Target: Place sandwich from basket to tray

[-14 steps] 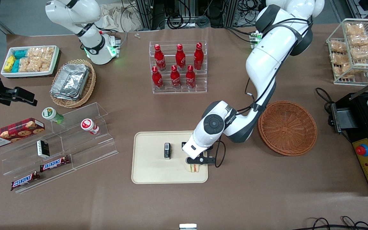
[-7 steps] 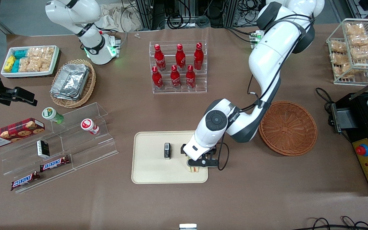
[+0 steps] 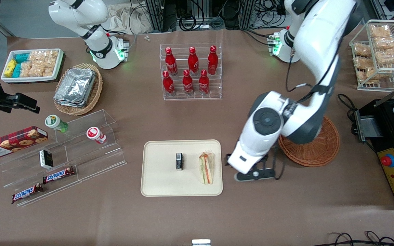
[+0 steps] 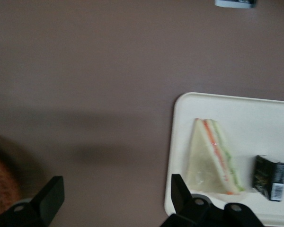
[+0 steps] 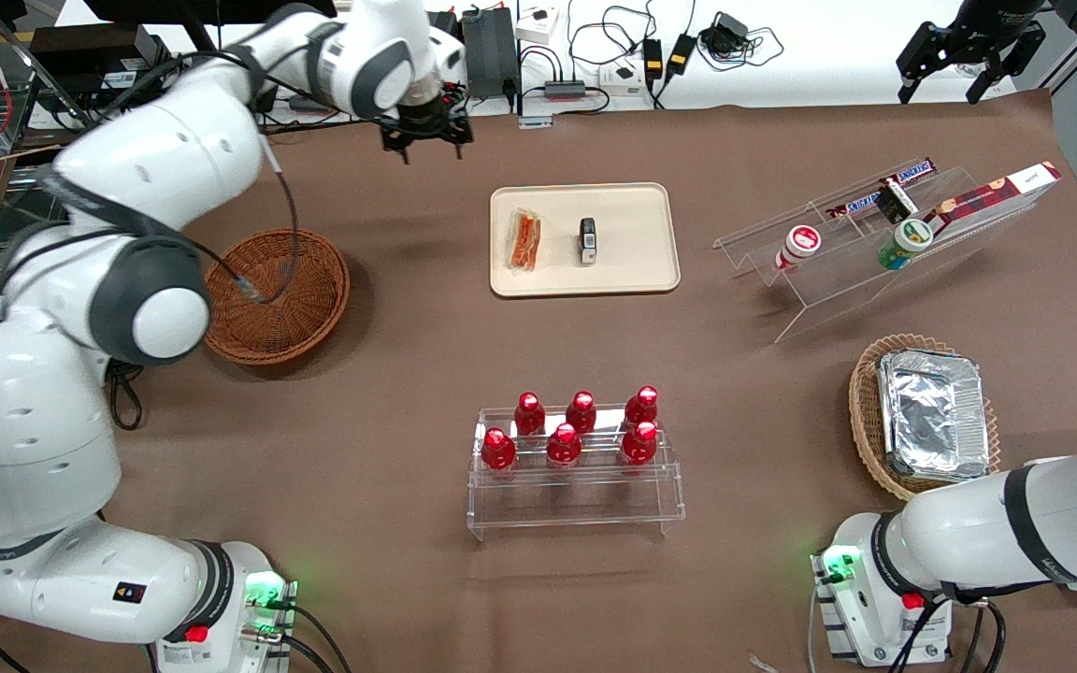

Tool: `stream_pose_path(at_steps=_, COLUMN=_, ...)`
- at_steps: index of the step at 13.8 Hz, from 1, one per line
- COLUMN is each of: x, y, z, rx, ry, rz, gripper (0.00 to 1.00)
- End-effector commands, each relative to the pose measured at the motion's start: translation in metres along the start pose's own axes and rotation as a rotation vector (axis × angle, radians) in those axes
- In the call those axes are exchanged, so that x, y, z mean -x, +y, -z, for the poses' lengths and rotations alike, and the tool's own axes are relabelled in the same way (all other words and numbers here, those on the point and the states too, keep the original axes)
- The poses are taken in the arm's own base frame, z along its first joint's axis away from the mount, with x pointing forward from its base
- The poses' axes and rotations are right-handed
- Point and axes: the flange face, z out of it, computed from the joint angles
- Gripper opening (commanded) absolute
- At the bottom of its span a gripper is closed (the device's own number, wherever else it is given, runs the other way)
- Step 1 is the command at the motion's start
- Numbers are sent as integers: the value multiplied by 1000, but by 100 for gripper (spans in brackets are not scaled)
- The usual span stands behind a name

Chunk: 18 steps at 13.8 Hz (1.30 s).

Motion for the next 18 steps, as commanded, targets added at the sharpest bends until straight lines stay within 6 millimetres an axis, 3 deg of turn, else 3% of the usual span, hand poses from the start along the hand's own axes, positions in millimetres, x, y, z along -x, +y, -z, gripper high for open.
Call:
stream_pose_path(at_steps=1, x=40, y=-61, z=29, rx=-45, ry=8, rz=14, gripper=100)
stream_pose_path(at_steps=3, x=58, y=-87, z=59, rx=-14, ry=20, rz=2, gripper=100)
stream_pose_path(at_steps=5, x=59, y=-129, z=85, rx=9, ry=24, rz=-7, gripper=100)
stream_pose_path(at_steps=6, x=63, y=-140, z=101, rx=31, ry=26, rz=-4, gripper=100)
stream_pose_path(at_steps=10, x=35, y=-191, z=167, rx=17, ry=-5, rz=86, gripper=100)
stream_pose_path(at_steps=12, x=18, y=-228, z=183, rx=12, ry=-10, rz=130, gripper=100)
stream_pose_path(at_steps=15, x=18, y=-267, z=186, rx=-11, ry=-56, rz=61, gripper=100)
stream_pose_path(at_steps=18, x=24, y=-278, z=197, rx=-23, ry=-61, rz=74, gripper=100)
